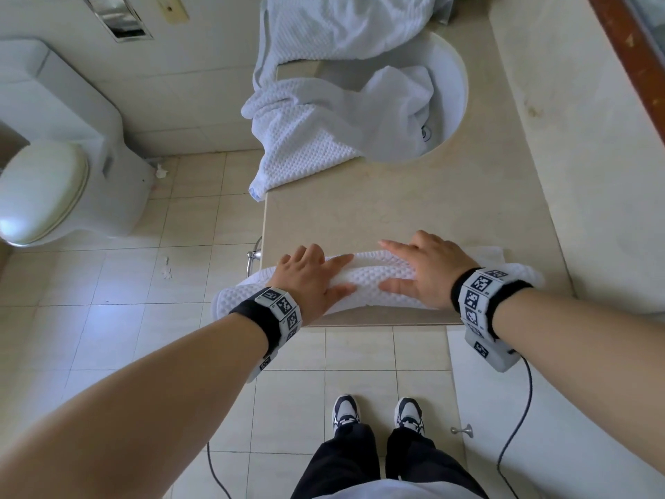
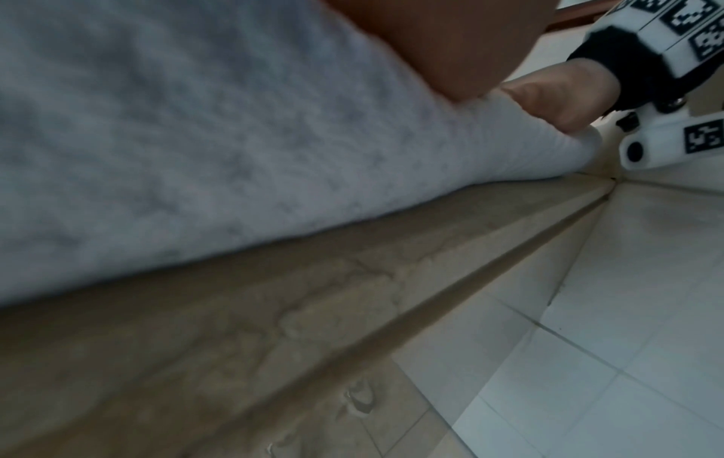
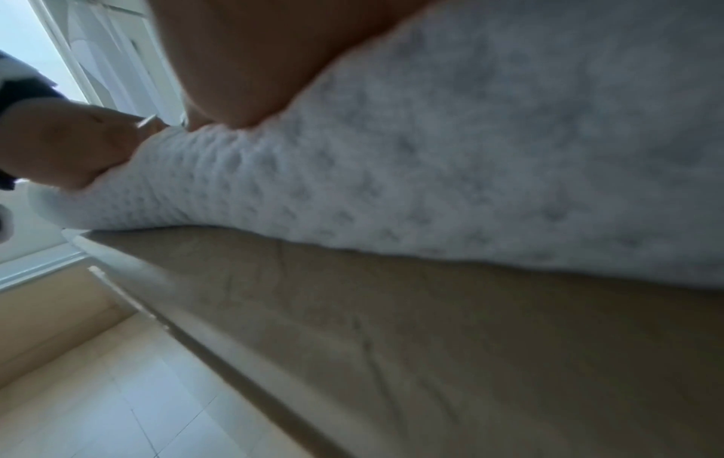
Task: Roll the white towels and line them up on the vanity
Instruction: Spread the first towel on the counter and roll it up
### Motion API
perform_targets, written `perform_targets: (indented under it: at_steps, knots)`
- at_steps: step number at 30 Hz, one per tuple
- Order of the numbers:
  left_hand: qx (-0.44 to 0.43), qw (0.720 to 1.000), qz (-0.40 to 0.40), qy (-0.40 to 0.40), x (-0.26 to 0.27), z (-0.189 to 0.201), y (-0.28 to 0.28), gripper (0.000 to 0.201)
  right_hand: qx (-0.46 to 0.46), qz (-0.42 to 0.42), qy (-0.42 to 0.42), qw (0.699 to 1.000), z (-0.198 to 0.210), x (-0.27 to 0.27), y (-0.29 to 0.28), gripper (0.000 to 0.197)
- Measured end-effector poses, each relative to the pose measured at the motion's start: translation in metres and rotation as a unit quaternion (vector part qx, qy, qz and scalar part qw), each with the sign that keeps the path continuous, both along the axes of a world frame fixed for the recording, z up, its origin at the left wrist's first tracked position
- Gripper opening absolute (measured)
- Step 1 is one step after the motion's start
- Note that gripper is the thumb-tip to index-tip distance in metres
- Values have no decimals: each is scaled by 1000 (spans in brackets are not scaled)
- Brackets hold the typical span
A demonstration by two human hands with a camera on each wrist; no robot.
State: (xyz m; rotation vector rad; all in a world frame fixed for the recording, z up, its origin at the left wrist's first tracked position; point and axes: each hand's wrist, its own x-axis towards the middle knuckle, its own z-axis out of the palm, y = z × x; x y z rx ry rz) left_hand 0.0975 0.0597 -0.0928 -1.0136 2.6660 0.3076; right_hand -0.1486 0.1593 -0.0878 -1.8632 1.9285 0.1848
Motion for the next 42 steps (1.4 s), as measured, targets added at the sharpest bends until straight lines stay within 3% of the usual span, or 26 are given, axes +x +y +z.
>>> perform_targets:
  at_steps: [7,12,17,22,26,42]
  knots:
    - [20,999,25,3,-4,-3,-9,79,-24,-3,23,999,1,1,-4,91]
    - [25,999,26,-1,-4,-5,-15,78,-102,-10,54,993,1,22,30,70]
    - [22,999,32,-1,-5,0,-12,80,-113,-14,104,988,-8,28,41,84]
    - [-92,991,51,80,6,0,31,68,-78,1,89,993,-1,19,24,82]
    - [-126,988,33,87,22,-12,49,71,-71,6,83,994,2,16,21,84]
    - [-38,999,12,13,2,4,6,77,26,-26,-36,999,6,-1,2,84]
